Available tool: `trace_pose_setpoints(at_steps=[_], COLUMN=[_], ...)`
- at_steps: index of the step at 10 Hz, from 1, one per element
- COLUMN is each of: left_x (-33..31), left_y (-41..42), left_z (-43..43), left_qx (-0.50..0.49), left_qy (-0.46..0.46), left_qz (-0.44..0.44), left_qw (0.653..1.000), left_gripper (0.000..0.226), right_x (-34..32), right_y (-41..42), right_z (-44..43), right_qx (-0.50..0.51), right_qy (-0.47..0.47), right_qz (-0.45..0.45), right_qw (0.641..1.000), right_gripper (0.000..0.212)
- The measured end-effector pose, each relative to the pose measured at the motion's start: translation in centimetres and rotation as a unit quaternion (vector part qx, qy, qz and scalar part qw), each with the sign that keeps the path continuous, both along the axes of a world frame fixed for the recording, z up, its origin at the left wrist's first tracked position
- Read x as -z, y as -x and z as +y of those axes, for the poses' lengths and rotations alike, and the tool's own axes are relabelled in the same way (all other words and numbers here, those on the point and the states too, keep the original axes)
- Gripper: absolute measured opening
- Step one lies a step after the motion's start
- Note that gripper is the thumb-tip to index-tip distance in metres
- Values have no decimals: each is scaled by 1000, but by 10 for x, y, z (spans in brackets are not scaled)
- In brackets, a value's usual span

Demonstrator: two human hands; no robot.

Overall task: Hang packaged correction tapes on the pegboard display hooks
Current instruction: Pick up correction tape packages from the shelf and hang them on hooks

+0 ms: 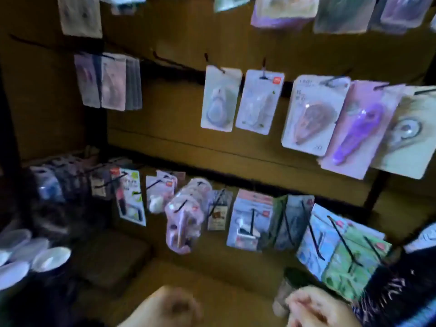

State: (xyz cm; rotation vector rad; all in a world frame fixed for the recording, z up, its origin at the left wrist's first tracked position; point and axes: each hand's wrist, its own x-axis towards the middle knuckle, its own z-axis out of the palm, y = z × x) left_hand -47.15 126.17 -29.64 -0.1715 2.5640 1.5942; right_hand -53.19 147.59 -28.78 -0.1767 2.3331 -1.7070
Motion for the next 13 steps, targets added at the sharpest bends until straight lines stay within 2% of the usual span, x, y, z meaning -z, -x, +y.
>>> trace_pose_setpoints(at_steps=[1, 2, 3, 5, 6, 7, 8, 9, 10, 11, 12, 13], left_x=[76, 123, 167, 234, 255, 277, 282, 291, 308, 318, 324, 333], left_y=[32, 52, 77, 104, 116, 127, 138, 149, 157, 164, 171, 178], left_z=[3, 17, 32, 62, 71, 84, 101, 116, 130, 141, 145, 146], left_qx=[54, 68, 40, 49, 63, 68, 78, 49, 81, 84, 62, 56], left_qy=[57, 16, 0, 23, 22, 25, 31, 1, -18, 8, -1, 2], left_qz=[-102, -202, -234, -253, -275, -284, -253, -222, -229, -239, -252, -264], left_qw=[992, 977, 972, 966, 959, 956, 964, 974, 970, 967, 966, 963], left_gripper=[29, 28, 29, 35, 38, 38, 25, 29, 44, 59, 57, 53], right_x=[89, 133, 180, 250, 265, 280, 290, 297, 306, 319, 337, 336], right_y=[19, 30, 46, 75, 86, 95, 99, 101, 110, 120, 125, 125], right_z=[15, 13, 7, 11, 19, 31, 45, 53, 55, 52, 51, 45], right_qx=[-5, -8, 12, 38, 51, 96, 157, 161, 138, 106, 101, 90], right_qy=[-17, -86, -145, -226, -239, -274, -283, -330, -360, -387, -395, -433], right_qz=[-80, -103, -137, -169, -194, -190, -171, -159, -156, -174, -191, -188], right_qw=[997, 991, 980, 959, 950, 938, 930, 916, 909, 899, 893, 877], right_gripper=[13, 24, 25, 34, 21, 20, 15, 27, 38, 52, 65, 59])
